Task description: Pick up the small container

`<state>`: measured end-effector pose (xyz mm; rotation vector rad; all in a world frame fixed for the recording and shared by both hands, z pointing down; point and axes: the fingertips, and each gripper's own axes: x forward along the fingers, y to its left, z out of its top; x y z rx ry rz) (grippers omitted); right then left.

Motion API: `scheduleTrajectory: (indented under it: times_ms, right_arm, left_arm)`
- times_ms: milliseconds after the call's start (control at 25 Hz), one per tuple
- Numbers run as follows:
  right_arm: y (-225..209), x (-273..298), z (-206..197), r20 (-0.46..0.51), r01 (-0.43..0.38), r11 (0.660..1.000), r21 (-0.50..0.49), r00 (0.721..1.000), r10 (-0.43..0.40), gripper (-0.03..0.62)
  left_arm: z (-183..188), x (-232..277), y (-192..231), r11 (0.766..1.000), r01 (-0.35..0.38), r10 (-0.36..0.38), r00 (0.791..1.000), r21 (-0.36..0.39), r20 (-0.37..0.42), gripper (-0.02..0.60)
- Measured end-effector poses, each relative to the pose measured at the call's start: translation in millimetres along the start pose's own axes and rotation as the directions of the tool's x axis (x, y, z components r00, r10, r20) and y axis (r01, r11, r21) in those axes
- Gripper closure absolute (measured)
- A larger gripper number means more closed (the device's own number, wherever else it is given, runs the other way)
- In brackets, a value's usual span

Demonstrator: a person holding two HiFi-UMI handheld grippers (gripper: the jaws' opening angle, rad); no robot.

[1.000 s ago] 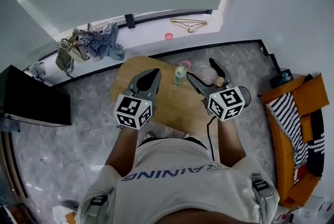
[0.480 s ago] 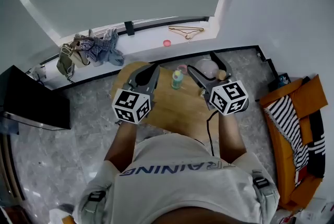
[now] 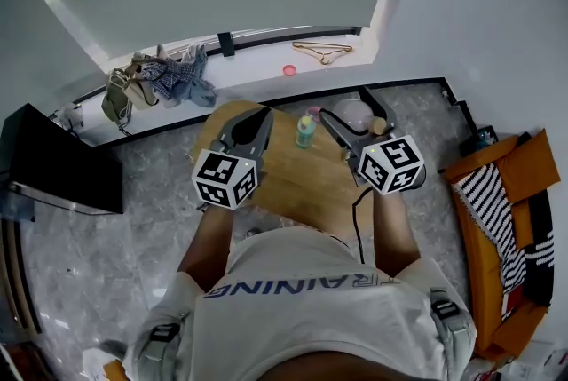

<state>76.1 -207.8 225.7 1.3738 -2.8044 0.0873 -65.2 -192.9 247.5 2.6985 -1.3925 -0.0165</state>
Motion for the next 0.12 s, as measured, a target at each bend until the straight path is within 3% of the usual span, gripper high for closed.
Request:
scheduleTrajectory:
  times_ms: [120]
  right_arm:
    - [3.6,0.8,0.4,0.0,-0.006,1.0,-0.001,1.0,0.006,0.152]
  left_arm:
    - [0.9,-2.4,1.0,1.0,-0.002,0.002,1.0,0.002,0.0,0.578]
